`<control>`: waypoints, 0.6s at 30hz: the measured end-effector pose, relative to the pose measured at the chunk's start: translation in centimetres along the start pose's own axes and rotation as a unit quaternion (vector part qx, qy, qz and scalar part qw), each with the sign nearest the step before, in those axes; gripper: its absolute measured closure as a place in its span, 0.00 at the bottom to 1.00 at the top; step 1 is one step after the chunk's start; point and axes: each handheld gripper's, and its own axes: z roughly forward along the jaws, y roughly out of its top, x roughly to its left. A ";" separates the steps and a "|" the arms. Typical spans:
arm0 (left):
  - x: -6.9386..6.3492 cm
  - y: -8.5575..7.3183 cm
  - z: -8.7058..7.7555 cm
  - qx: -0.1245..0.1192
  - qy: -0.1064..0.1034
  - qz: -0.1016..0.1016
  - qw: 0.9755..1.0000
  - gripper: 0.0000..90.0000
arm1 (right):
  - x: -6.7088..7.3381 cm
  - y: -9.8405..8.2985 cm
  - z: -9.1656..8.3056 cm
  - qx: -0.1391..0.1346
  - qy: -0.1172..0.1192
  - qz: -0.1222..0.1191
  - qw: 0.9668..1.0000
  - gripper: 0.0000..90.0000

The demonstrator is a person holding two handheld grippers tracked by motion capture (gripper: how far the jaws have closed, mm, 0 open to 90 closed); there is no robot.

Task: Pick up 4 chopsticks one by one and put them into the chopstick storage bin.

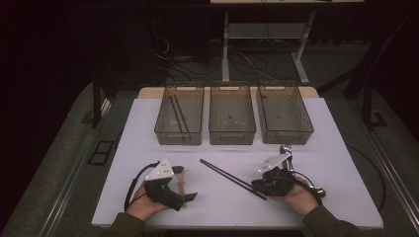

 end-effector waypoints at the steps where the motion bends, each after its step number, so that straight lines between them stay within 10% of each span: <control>1: 0.0 0.0 0.0 0.001 0.000 0.000 1.000 0.00 | 0.0 0.1 0.1 -0.002 0.000 0.001 1.000 0.89; 18: 0.0 0.0 0.0 0.002 -0.001 0.001 1.000 0.00 | 0.2 0.6 1.0 -0.014 -0.011 -0.004 1.000 0.94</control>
